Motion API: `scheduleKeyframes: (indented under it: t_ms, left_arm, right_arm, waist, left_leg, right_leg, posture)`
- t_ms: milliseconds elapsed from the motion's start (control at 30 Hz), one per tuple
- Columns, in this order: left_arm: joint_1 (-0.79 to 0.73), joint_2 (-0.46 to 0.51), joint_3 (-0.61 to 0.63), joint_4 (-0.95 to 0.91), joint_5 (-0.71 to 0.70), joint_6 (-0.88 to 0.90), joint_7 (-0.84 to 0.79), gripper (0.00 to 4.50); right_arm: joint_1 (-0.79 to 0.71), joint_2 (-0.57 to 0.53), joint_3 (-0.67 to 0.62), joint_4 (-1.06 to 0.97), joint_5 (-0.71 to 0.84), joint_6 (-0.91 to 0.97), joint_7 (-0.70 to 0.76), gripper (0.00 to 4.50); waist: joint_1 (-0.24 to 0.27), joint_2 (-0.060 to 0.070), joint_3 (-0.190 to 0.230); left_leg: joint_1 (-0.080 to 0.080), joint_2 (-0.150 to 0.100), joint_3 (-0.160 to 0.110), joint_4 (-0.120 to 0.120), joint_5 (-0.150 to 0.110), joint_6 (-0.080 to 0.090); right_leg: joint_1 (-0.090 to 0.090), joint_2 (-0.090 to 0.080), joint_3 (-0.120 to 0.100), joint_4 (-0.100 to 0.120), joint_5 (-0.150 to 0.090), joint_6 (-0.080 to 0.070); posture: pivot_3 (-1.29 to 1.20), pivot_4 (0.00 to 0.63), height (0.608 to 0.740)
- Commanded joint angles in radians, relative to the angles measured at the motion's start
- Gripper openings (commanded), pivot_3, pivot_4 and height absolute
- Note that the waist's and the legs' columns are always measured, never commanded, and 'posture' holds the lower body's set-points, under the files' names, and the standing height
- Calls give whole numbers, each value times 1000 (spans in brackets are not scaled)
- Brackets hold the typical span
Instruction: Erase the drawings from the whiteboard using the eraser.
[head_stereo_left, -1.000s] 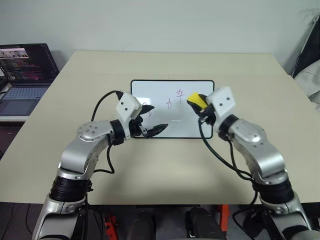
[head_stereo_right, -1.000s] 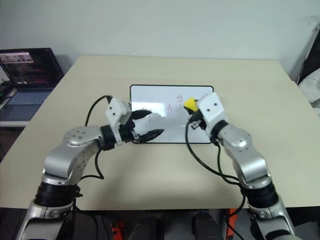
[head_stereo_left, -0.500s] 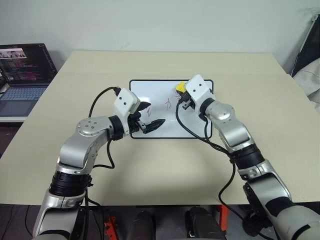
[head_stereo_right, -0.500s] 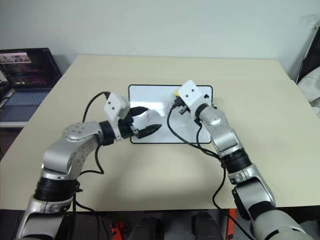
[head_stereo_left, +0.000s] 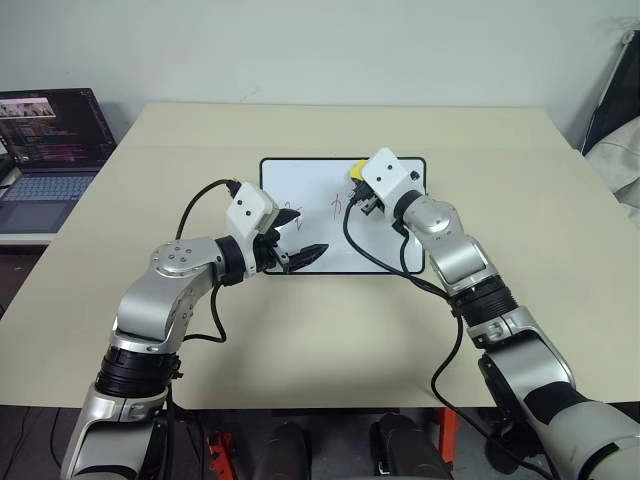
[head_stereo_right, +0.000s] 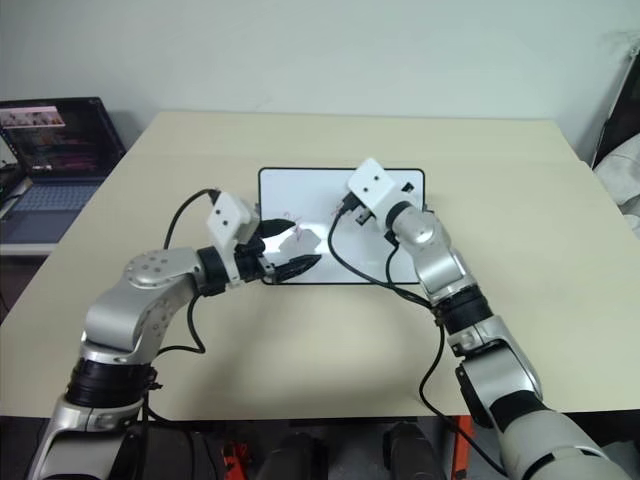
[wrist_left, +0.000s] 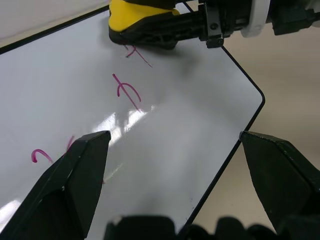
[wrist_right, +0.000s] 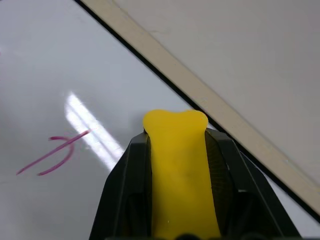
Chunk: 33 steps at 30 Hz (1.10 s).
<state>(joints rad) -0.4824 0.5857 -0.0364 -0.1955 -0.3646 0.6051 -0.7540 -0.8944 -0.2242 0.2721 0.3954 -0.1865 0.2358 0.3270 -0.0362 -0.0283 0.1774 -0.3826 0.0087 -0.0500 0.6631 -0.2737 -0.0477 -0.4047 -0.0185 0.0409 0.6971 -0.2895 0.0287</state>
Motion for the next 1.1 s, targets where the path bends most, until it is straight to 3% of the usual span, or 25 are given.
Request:
scheduleKeyframes:
  t_ms: [33, 267, 567, 767, 1100]
  left_arm:
    - [0, 0, 3, -24, 4, -22, -3, 4500]
    - [-1, -5, 1, -14, 7, -30, -7, 4500]
    - [7, -12, 5, -22, 8, -31, -10, 4500]
    - [15, -15, 5, -30, 5, -30, -9, 4500]
    - [16, -16, 4, -30, 6, -29, -11, 4500]
  right_arm:
    - [38, -18, 22, -29, -10, 56, 72, 1144]
    - [103, -82, 84, -135, -43, 125, 209, 1144]
    - [16, -35, -13, -199, -35, 80, 85, 1144]
    - [-1, -36, -15, -117, -52, 61, 49, 1144]
    - [128, -78, 70, -203, -59, 155, 223, 1143]
  waist:
    - [0, 0, 0]
    - [0, -1, -1]
    - [0, 0, 0]
    - [1, 0, 0]
    - [0, -1, 0]
  left_leg:
    - [0, 0, 0, 0, 0, 0]
    - [1, 0, 0, 0, 0, 0]
    - [0, 0, 0, 0, 0, 0]
    - [-1, 1, 0, -1, 0, 0]
    - [-1, 1, -1, -1, 0, 0]
  right_leg:
    - [0, 0, 0, 0, 0, 0]
    - [1, 0, 0, 0, 0, 0]
    - [0, 0, 0, 0, 0, 0]
    - [-1, 0, 0, -4, 0, 0]
    - [1, 0, 0, -4, 0, 0]
  posture:
    - [0, 150, 740]
    - [0, 150, 740]
    - [0, 150, 740]
    - [0, 150, 740]
    - [0, 150, 740]
